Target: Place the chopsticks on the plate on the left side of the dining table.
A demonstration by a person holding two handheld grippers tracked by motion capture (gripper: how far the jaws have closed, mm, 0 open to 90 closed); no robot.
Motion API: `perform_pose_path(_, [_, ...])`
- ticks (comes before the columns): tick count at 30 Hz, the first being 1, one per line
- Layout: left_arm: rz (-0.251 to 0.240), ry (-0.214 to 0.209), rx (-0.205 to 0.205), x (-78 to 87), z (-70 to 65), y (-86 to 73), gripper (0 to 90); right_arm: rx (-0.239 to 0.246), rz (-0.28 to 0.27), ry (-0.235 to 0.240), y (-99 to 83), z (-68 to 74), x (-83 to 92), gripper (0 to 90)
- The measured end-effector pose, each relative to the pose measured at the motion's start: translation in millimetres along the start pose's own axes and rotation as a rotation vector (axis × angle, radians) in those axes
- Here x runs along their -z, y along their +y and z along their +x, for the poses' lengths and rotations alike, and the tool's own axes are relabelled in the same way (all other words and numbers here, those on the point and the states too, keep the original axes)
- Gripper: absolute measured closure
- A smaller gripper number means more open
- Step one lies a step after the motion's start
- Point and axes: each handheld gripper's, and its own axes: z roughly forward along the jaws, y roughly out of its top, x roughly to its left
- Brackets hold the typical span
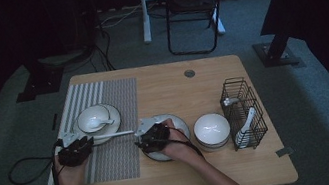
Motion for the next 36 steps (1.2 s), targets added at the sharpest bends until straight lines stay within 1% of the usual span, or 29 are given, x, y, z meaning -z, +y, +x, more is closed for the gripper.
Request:
perform_pose_path(3, [-0.01,0.027,0.002,3.2,7.5,2.4,71.0,-0.016,-0.017,0.0,-9.1,2.2,8.0,51.5])
perform_pose_path(7, [-0.026,0.057,0.0,9.4,20.8,7.8,69.4,-0.018,-0.028,-0.007,-15.9,5.5,14.5,51.1])
perform_pose_path(11, [-0.029,0.085,0.008,10.9,34.8,10.8,68.3,-0.031,-0.033,-0.003,-21.0,5.6,15.1,50.8])
perform_pose_path(13, [-0.031,0.103,0.007,10.4,40.8,10.4,67.9,-0.042,-0.024,-0.003,-24.5,5.0,12.9,50.7])
perform_pose_path(16, [-0.029,0.127,0.019,8.9,49.6,9.7,67.8,-0.051,-0.019,-0.003,-29.3,5.3,11.4,50.8])
perform_pose_path(17, [-0.029,0.127,0.019,8.9,49.6,9.7,67.7,-0.053,-0.018,-0.003,-29.8,5.7,11.6,50.8])
perform_pose_path(18, [-0.024,0.136,0.024,7.7,52.8,9.2,67.7,-0.053,-0.02,-0.003,-30.0,5.8,12.2,50.8])
perform_pose_path(19, [-0.015,0.153,0.034,5.9,59.6,7.4,67.7,-0.053,-0.022,-0.002,-30.1,5.6,12.9,50.7])
perform_pose_path(20, [-0.015,0.153,0.034,5.9,59.6,7.4,67.7,-0.056,-0.025,-0.003,-30.0,5.4,13.7,50.7])
perform_pose_path(21, [-0.01,0.167,0.049,4.6,66.3,5.0,67.6,-0.056,-0.029,-0.003,-29.9,5.0,14.4,50.7])
perform_pose_path(22, [-0.01,0.167,0.049,4.6,66.3,5.0,67.6,-0.056,-0.029,-0.003,-29.9,5.0,14.4,50.7])
perform_pose_path(23, [-0.006,0.181,0.069,3.6,72.8,2.4,67.6,-0.058,-0.031,-0.005,-30.0,4.4,15.3,50.7])
perform_pose_path(25, [0.003,0.187,0.077,2.4,77.2,-0.4,67.6,-0.057,-0.029,-0.004,-30.3,4.2,15.3,50.6])
perform_pose_path(30, [0.013,0.199,0.087,0.2,82.4,-4.8,67.6,-0.057,-0.026,0.0,-30.9,5.5,13.7,50.6])
perform_pose_path(31, [0.017,0.202,0.099,-1.2,85.3,-6.0,67.6,-0.05,-0.025,0.003,-30.6,6.5,12.9,50.6])
perform_pose_path(36, [0.03,0.206,0.118,-5.7,90.8,-8.6,67.6,-0.045,-0.027,0.008,-30.3,7.6,12.1,50.6])
